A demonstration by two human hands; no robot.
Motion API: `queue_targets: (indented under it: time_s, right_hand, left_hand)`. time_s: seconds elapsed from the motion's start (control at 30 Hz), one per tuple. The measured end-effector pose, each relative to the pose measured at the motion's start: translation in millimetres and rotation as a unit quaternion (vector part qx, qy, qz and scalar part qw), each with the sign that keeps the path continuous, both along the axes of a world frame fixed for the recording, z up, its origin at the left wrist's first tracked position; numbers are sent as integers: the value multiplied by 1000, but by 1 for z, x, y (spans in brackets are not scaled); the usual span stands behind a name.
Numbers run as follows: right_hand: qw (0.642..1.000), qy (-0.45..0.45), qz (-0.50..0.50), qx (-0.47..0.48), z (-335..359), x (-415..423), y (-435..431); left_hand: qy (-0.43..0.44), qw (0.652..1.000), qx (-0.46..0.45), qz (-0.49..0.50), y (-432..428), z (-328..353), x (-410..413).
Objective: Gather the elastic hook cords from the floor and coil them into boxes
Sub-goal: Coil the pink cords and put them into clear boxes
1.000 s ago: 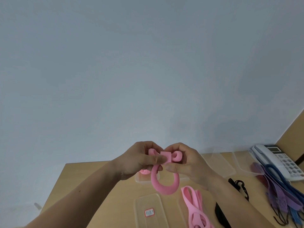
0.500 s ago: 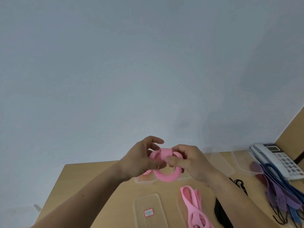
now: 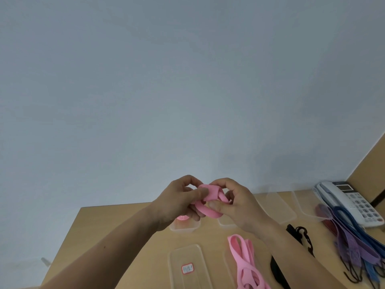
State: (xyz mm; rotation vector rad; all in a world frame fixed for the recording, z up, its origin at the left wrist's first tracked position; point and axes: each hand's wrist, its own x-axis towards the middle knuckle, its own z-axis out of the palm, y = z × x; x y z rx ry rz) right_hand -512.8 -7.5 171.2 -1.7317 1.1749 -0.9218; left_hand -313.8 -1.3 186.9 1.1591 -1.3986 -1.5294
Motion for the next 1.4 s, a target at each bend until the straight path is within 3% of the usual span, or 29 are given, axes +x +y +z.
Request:
queue_targets:
  time_s: [0.4, 0.7, 0.9, 1.03, 1.2, 1.4]
  right_hand:
    - [991, -105, 40, 74, 5, 0, -3]
    - [973, -159, 55, 159, 1, 0, -11]
    - [986, -97, 32, 134, 4, 3, -16]
    - [993, -74, 25, 84, 10, 5, -16]
    - [994, -81, 3, 69, 9, 9, -16]
    - [990, -124, -43, 60, 12, 19, -14]
  left_hand:
    - [25, 998, -52, -3, -2, 0, -1]
    - [-21, 996, -83, -5, -8, -8, 6]
    - [-87, 988, -123, 15, -8, -15, 3]
    - [-48, 991, -127, -18, -4, -15, 5]
    - [1, 998, -66, -12, -7, -6, 14]
    - [60, 994, -92, 14, -7, -13, 17]
